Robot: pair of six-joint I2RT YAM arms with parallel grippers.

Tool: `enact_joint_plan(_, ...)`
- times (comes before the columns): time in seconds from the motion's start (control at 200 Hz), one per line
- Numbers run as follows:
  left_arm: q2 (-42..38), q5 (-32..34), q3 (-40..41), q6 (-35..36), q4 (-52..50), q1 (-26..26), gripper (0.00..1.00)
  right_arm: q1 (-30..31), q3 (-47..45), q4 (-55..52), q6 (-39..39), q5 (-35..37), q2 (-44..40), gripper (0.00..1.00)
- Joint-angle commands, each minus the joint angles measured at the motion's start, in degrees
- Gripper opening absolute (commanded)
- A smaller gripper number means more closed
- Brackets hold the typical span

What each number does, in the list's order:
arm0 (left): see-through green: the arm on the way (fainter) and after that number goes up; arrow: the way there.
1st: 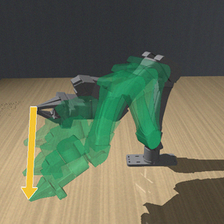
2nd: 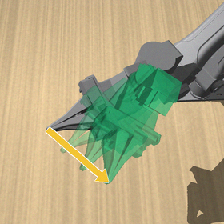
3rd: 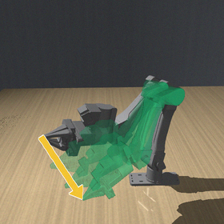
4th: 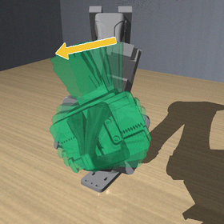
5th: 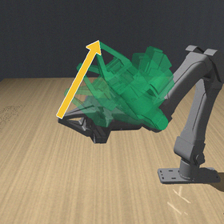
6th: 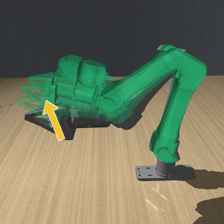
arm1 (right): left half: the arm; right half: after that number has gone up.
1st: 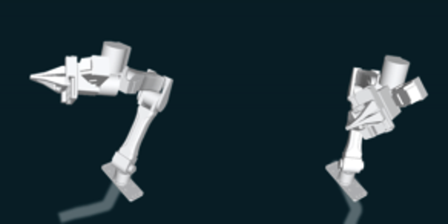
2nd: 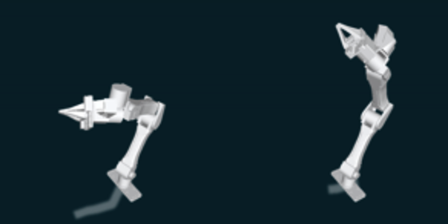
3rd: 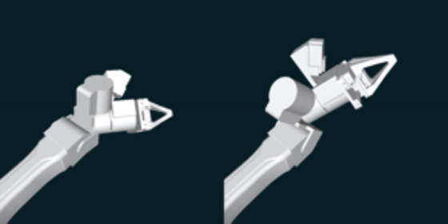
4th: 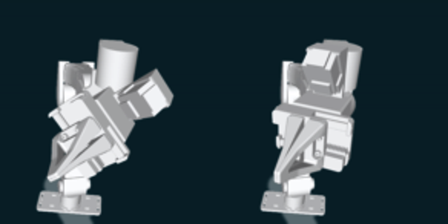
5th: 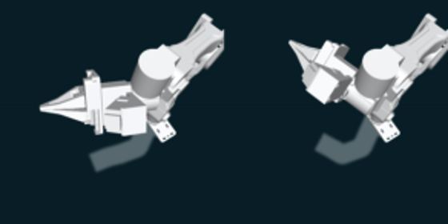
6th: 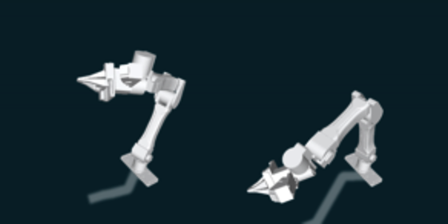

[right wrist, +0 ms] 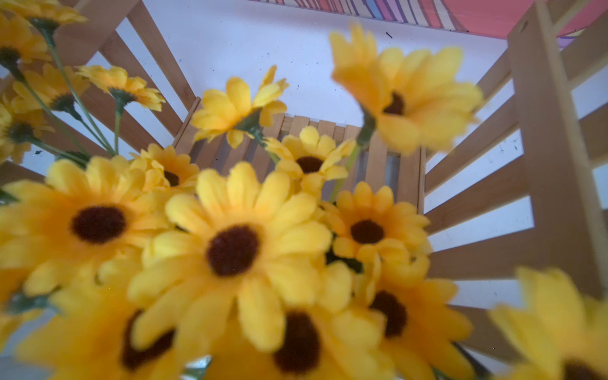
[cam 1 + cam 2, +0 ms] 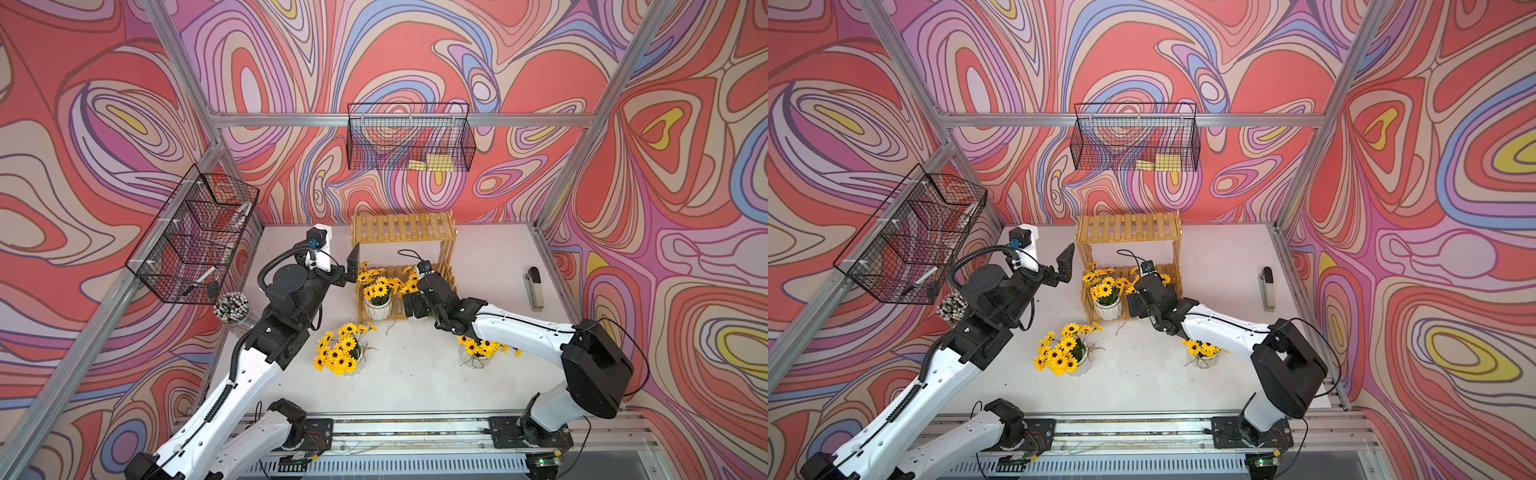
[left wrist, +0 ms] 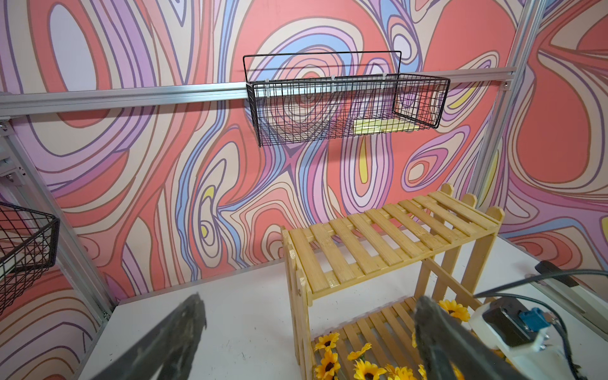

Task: Take the sunflower pots off the shelves
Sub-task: Pick up the sunflower pot from the shelf.

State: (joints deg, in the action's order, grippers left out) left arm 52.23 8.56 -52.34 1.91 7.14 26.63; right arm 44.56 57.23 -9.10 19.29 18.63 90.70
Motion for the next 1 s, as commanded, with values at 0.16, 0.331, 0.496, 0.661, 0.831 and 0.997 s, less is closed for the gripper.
enact_joint_plan(0.16,-0.9,-0.61,0.66,0.81,1.57,-0.26,1.0,-0.88,2.0,-0.56,1.66,0.52,3.92,0.98)
enact_joint_plan(0.331,-0.91,-0.49,0.74,0.9,1.75,-0.27,1.0,-1.31,2.45,0.04,1.74,0.68,4.88,0.98)
enact_joint_plan(0.496,-0.82,-0.52,0.81,0.99,1.79,-0.27,1.0,-1.84,2.69,0.83,1.76,-0.03,6.48,0.98)
enact_joint_plan(0.661,-0.91,-0.51,0.8,0.93,1.86,-0.26,1.0,-2.38,2.89,1.67,1.76,-0.7,7.71,0.98)
enact_joint_plan(0.831,-0.81,-0.58,0.77,0.94,1.98,-0.27,1.0,-2.57,3.67,2.02,1.19,-0.79,8.94,0.98)
enact_joint_plan(0.997,-0.88,-0.56,0.81,1.07,1.99,-0.27,1.0,-2.54,4.2,2.33,0.36,-0.98,10.03,0.98)
